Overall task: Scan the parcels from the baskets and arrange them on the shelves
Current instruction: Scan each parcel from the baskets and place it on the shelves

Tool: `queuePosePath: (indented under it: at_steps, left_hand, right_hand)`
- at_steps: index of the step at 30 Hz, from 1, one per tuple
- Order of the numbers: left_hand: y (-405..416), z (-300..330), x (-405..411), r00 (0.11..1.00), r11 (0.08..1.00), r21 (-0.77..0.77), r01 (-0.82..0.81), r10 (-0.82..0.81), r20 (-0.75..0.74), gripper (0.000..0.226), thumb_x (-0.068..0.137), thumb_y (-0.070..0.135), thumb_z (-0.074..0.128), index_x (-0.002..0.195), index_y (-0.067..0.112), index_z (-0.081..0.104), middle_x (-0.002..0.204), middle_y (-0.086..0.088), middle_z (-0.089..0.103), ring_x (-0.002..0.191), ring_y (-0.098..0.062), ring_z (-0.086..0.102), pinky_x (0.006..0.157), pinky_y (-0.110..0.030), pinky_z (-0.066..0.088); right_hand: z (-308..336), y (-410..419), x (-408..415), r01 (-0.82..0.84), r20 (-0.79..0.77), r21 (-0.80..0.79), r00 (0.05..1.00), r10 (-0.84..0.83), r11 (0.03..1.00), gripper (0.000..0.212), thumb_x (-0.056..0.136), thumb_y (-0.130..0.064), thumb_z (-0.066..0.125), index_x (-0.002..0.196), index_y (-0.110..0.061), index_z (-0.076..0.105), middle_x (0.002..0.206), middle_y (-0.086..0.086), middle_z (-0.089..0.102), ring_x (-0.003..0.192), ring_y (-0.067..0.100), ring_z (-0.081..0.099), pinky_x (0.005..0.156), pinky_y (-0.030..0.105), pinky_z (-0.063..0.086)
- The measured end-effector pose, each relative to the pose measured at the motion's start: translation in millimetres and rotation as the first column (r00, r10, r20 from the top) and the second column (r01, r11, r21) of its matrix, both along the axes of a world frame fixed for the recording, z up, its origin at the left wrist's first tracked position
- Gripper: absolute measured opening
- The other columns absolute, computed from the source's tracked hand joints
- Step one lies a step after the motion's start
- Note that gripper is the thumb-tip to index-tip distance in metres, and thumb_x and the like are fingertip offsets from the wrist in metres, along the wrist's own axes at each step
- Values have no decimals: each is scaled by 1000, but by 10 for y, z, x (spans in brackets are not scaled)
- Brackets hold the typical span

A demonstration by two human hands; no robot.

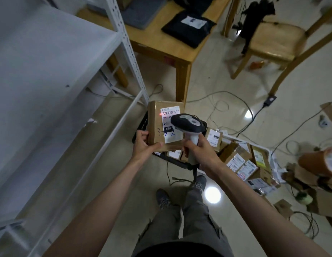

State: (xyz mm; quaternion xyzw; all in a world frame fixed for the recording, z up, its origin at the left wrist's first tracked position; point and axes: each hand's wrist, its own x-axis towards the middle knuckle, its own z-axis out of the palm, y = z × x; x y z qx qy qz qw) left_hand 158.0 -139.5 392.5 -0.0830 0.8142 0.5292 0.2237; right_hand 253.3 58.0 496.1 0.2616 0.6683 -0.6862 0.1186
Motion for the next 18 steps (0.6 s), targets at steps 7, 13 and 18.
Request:
queuePosePath:
  at_steps: [7,13,18]
  left_hand:
    - [-154,4,-111,999,999,23,-24,24,-27,67,67,28,92,114,24,44,111,7,64,104,-10,64,88,-29,53]
    - [-352,122,-211,994,994,29,-106,107,-38,65,71,24,90,118,19,45,115,1,65,104,-7,63,86,-26,51]
    - [-858,447,-220,965,966,47,-253,256,-55,65,70,28,91,117,20,46,112,7,62,105,-6,60,82,-23,49]
  right_hand:
    - [65,-85,-123,-28,22,-43,999,29,999,21,102,-21,58,120,-14,52,79,1,60,66,6,57,63,20,50]
    - [96,-159,-337,-88,0,14,996,88,996,15,98,-16,61,112,-13,55,71,-1,64,62,9,58,62,26,50]
    - [267,-444,-786,-229,-29,44,973,231,972,29,90,-9,70,116,-8,58,78,6,69,63,14,62,61,30,54]
